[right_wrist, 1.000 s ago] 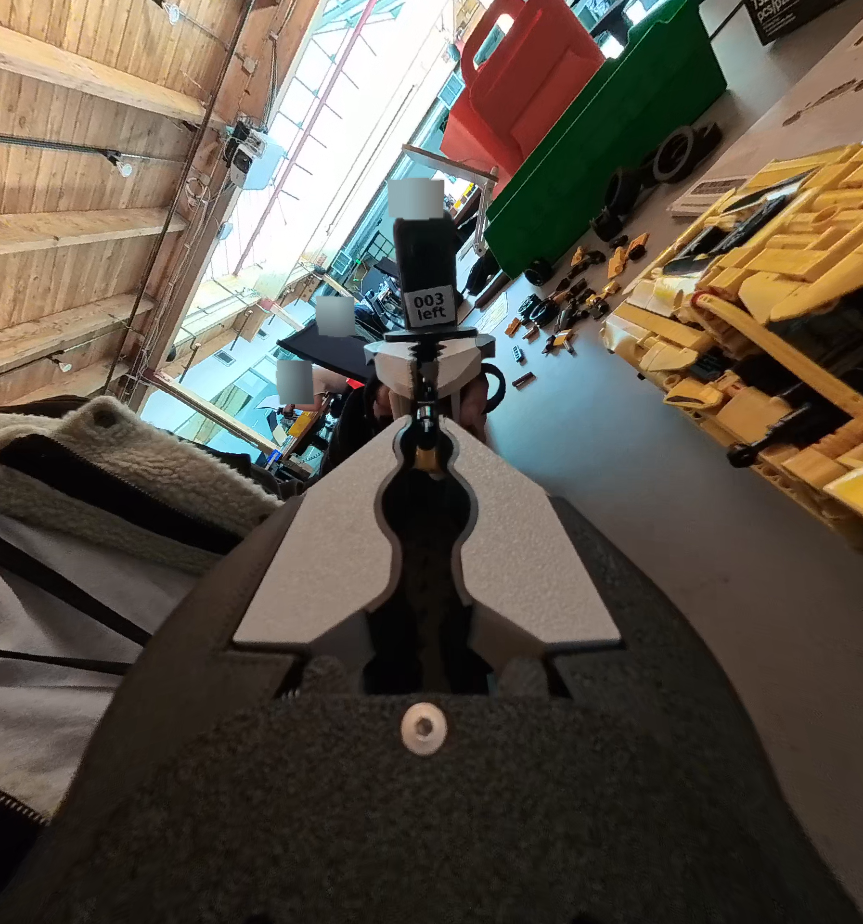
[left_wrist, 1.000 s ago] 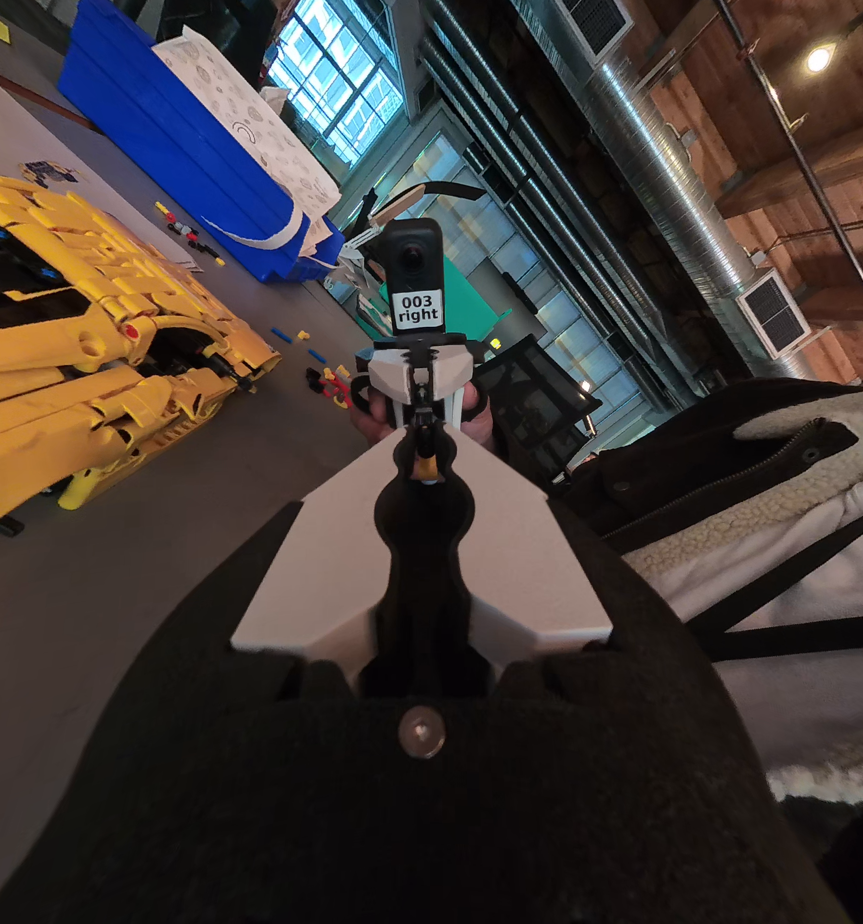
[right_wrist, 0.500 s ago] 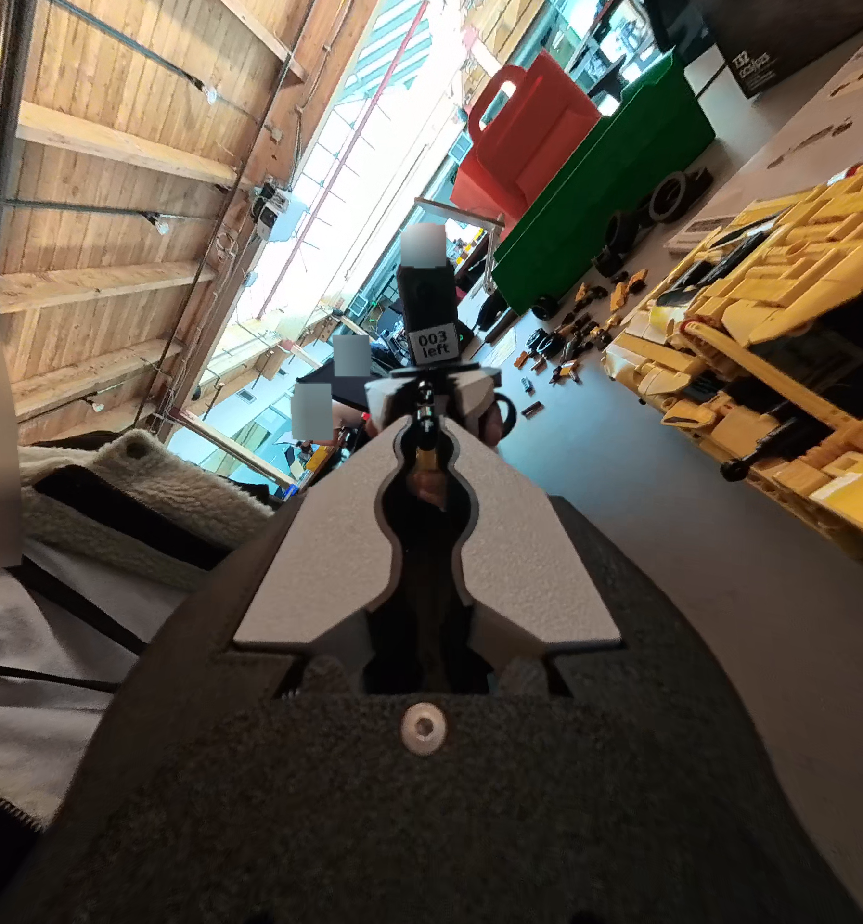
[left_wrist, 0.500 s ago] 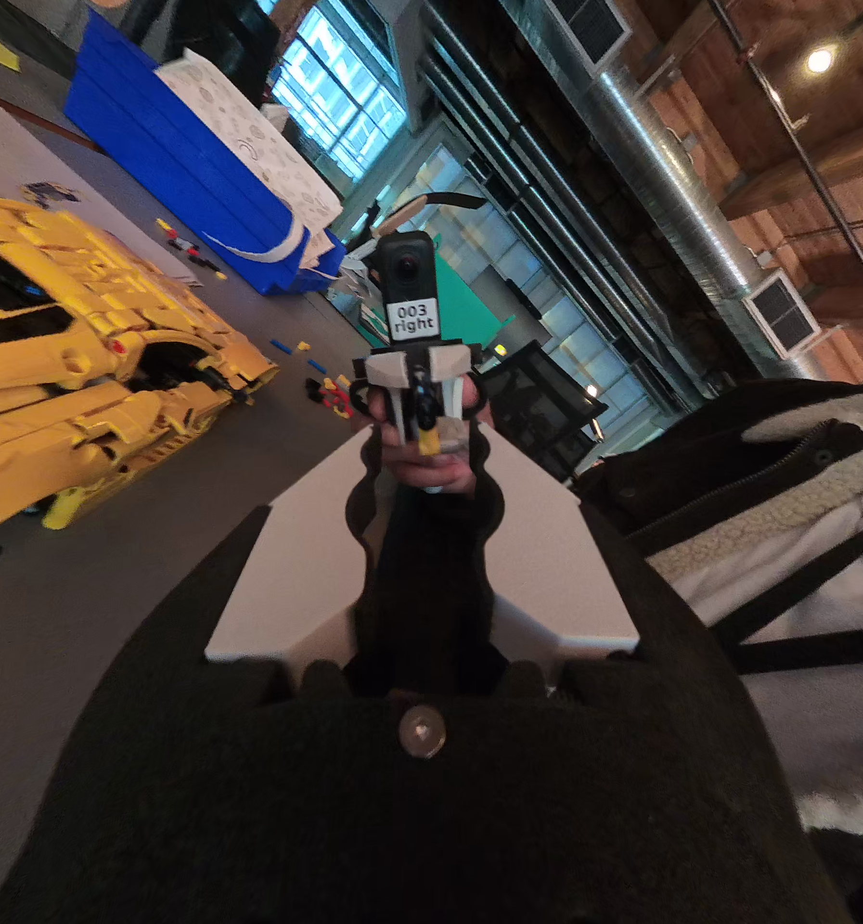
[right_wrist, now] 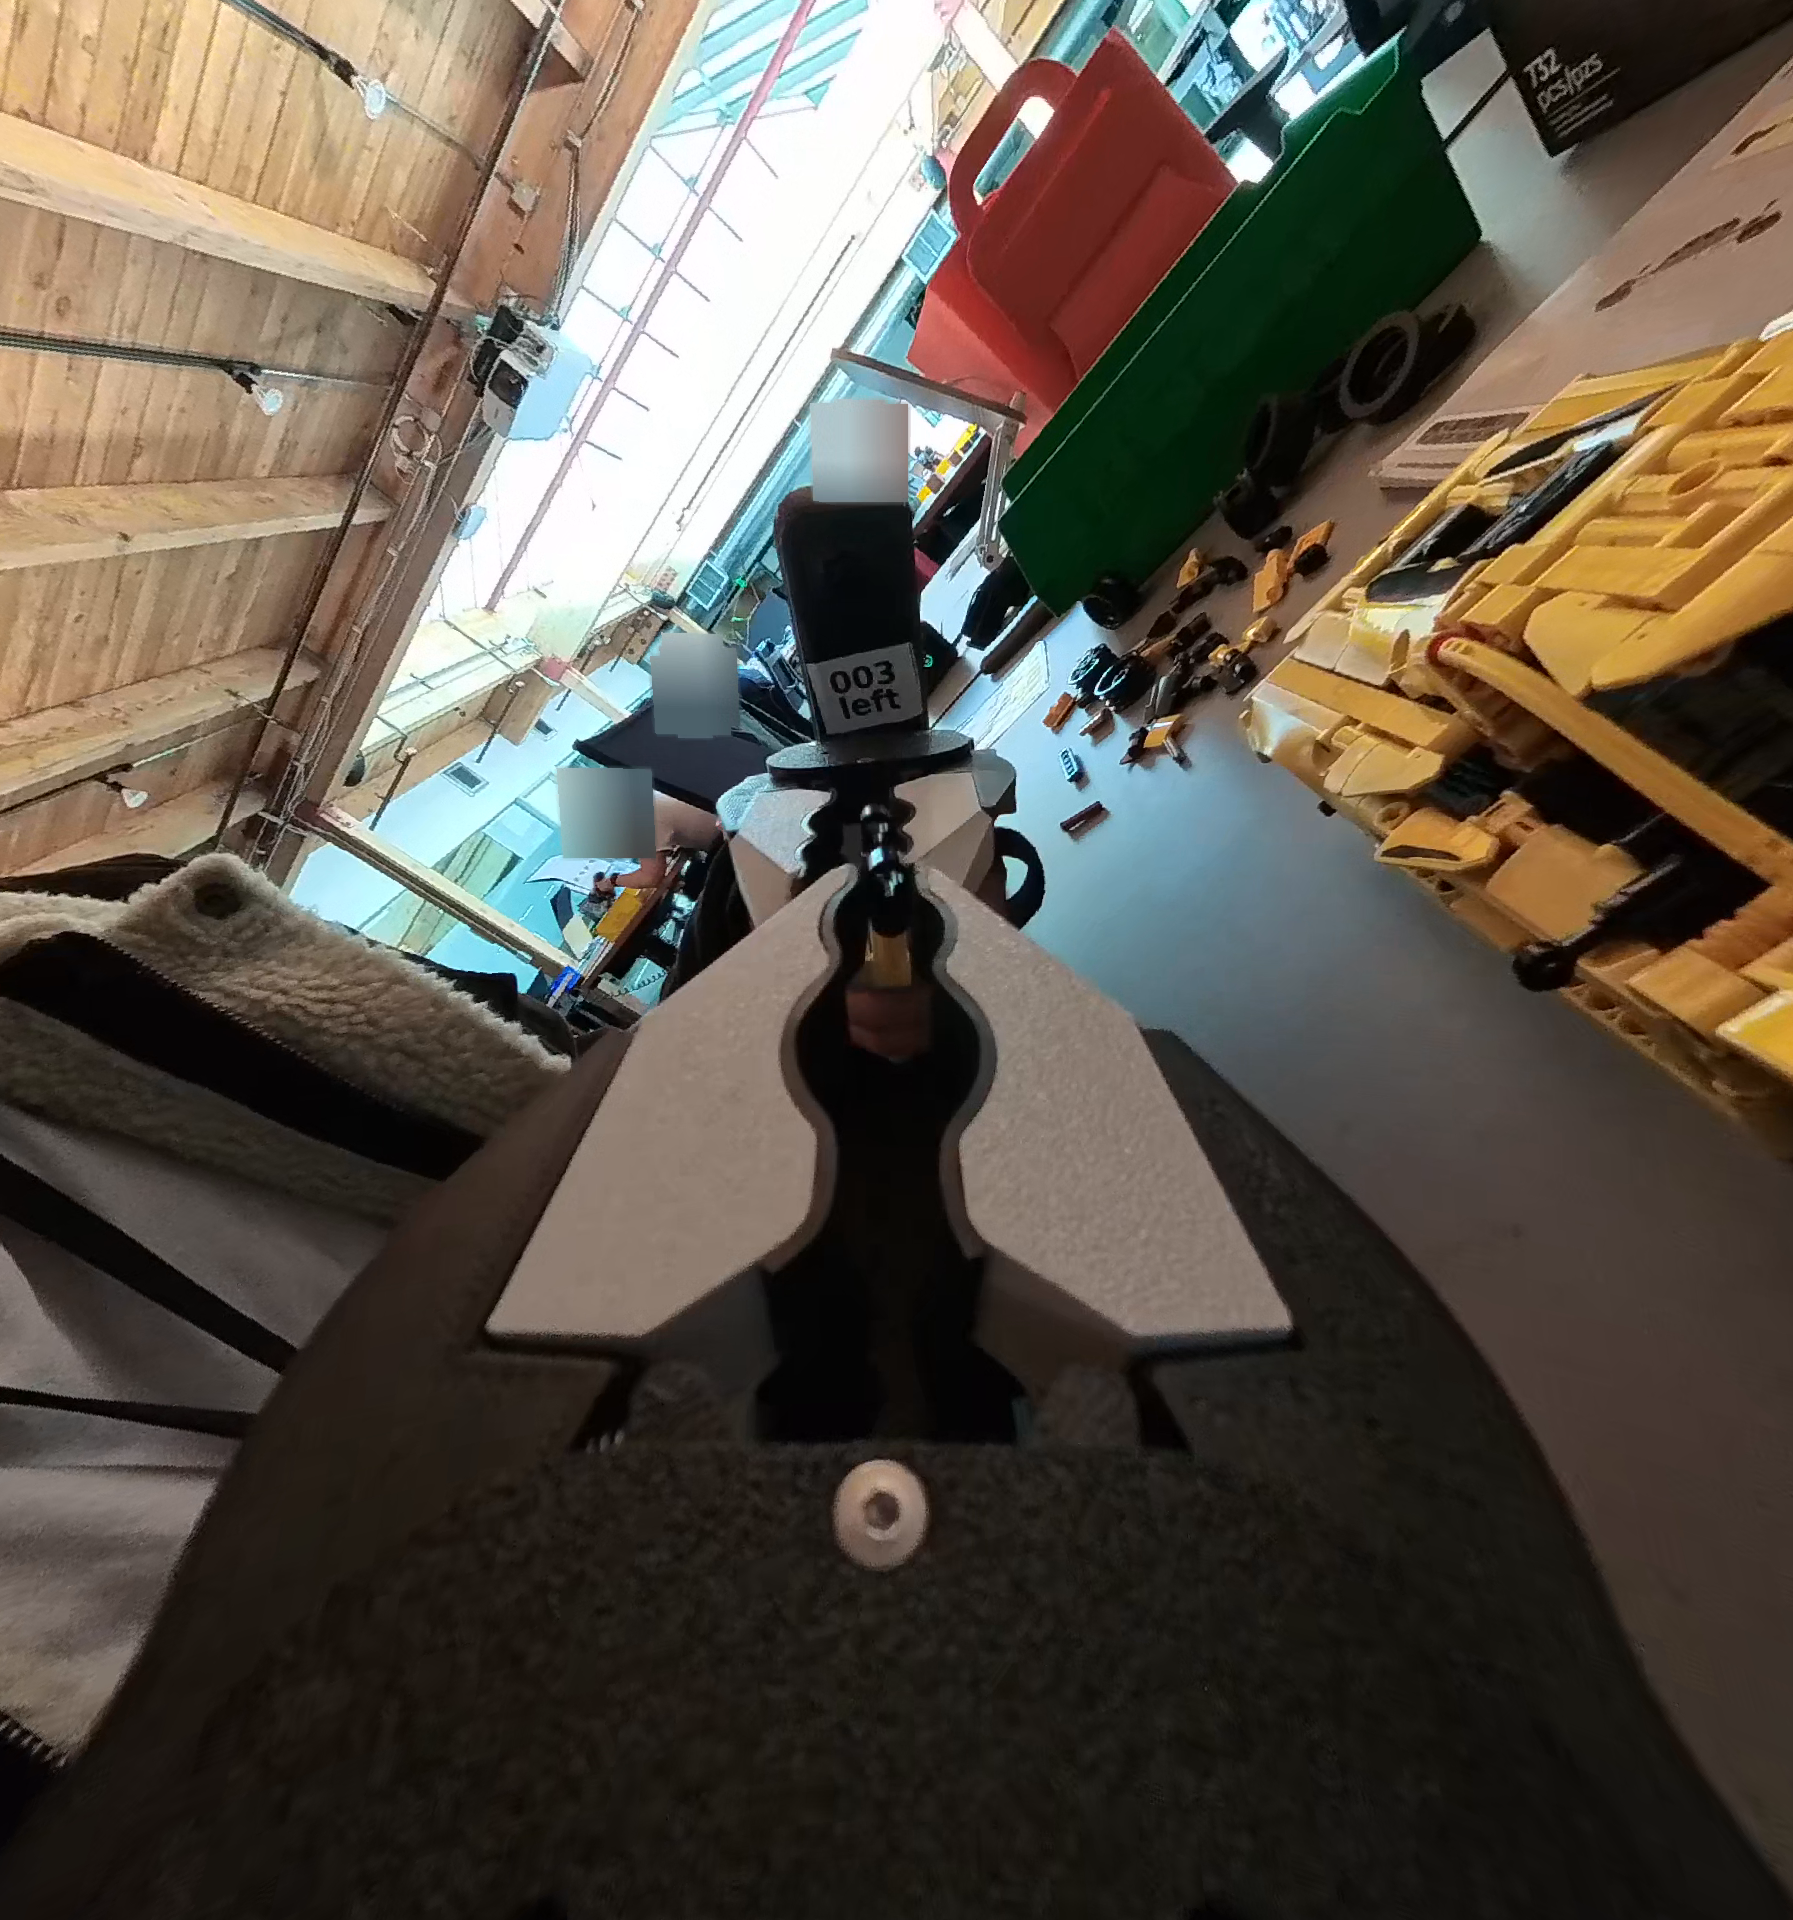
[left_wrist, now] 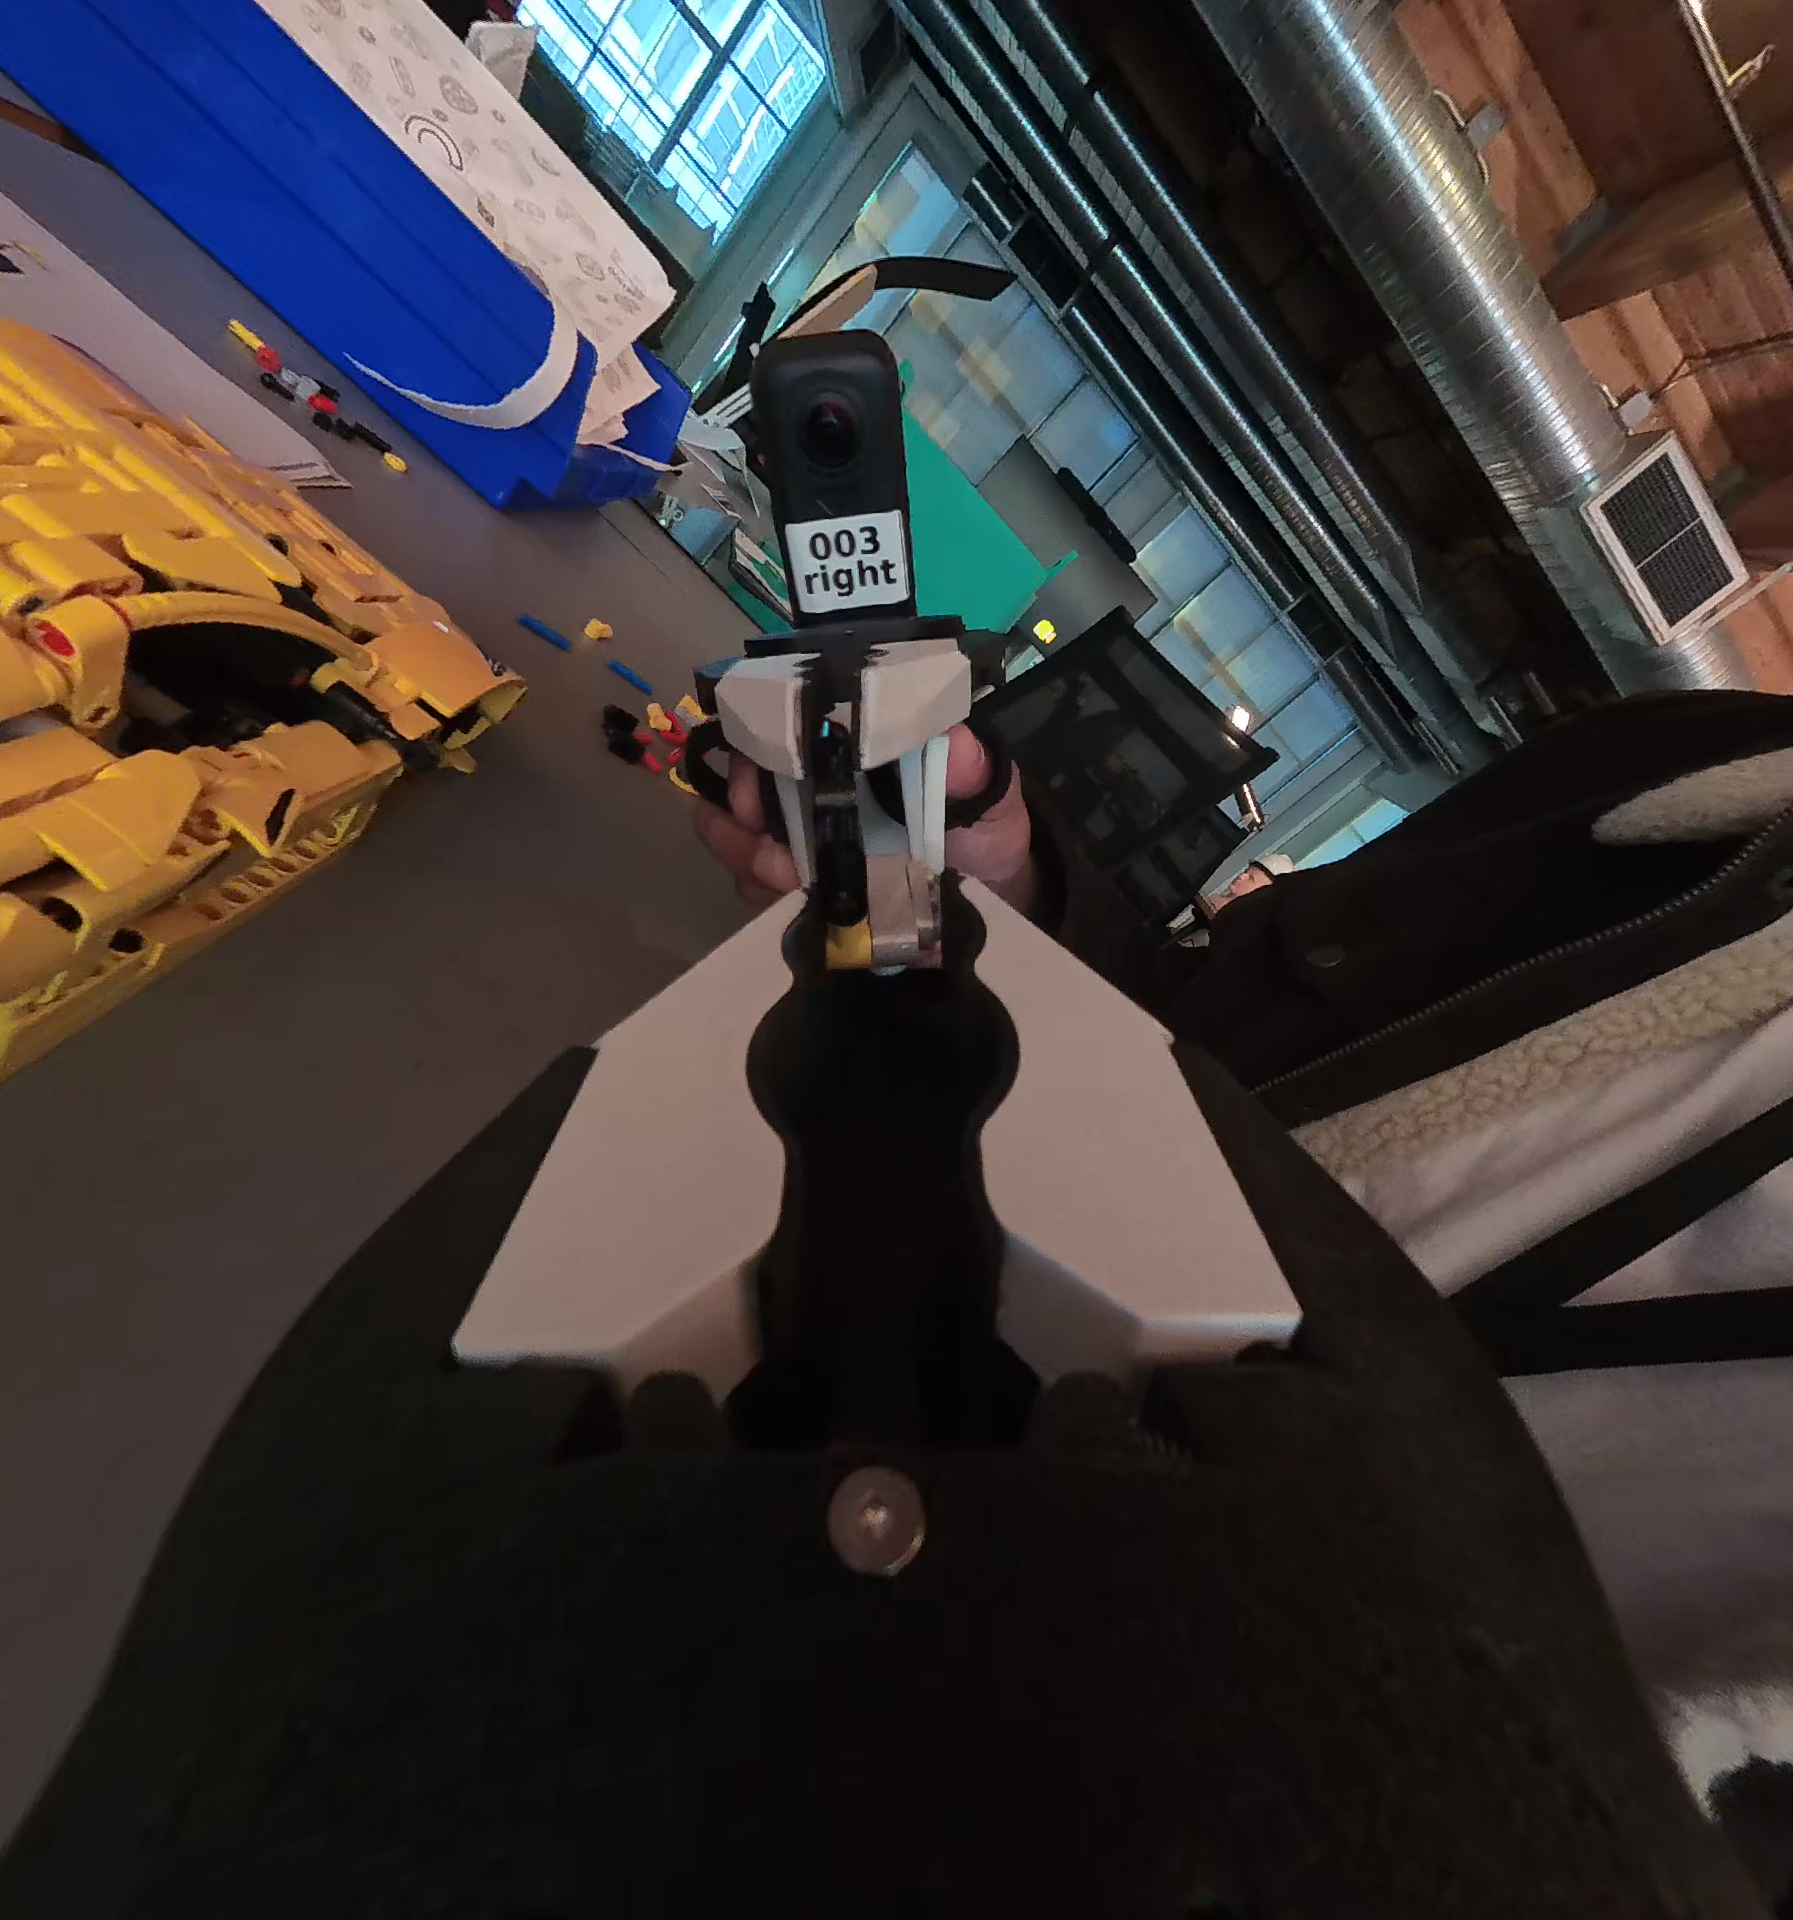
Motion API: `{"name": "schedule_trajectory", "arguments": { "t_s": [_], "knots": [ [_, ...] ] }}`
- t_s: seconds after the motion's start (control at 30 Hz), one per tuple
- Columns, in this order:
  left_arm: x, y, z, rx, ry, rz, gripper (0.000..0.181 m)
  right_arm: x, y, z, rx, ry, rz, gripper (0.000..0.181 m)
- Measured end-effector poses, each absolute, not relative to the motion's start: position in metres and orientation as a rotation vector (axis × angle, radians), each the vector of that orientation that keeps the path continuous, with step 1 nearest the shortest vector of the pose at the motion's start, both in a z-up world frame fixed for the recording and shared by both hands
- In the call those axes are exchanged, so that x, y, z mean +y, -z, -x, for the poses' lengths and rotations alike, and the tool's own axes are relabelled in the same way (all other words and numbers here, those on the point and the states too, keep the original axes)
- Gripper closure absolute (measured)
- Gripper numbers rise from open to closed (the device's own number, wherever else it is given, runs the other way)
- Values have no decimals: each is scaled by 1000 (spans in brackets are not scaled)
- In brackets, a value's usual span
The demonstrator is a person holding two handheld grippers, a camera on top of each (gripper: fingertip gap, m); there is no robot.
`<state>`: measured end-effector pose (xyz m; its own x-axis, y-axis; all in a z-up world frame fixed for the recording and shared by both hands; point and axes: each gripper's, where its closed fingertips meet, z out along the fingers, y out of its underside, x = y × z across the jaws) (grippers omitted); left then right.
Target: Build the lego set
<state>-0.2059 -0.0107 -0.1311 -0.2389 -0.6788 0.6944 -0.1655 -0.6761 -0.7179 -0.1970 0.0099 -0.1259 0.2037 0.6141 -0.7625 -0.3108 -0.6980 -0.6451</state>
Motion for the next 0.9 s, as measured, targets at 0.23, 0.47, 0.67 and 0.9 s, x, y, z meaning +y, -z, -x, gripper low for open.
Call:
{"name": "schedule_trajectory", "arguments": {
  "t_s": [0.23,0.47,0.67,0.9],
  "knots": [
    [-11,131,206,1009,1987,1664,161,9,127,198,-285,-1607,1751,175],
    [13,131,213,829,2027,1706,161,21,116,188,-306,-1372,1663,146],
    [28,148,214,693,2005,1885,160,9,132,214,-842,-606,1593,147],
    [6,148,216,789,2012,1943,161,8,149,224,-1146,-244,1628,151]
  ]
}}
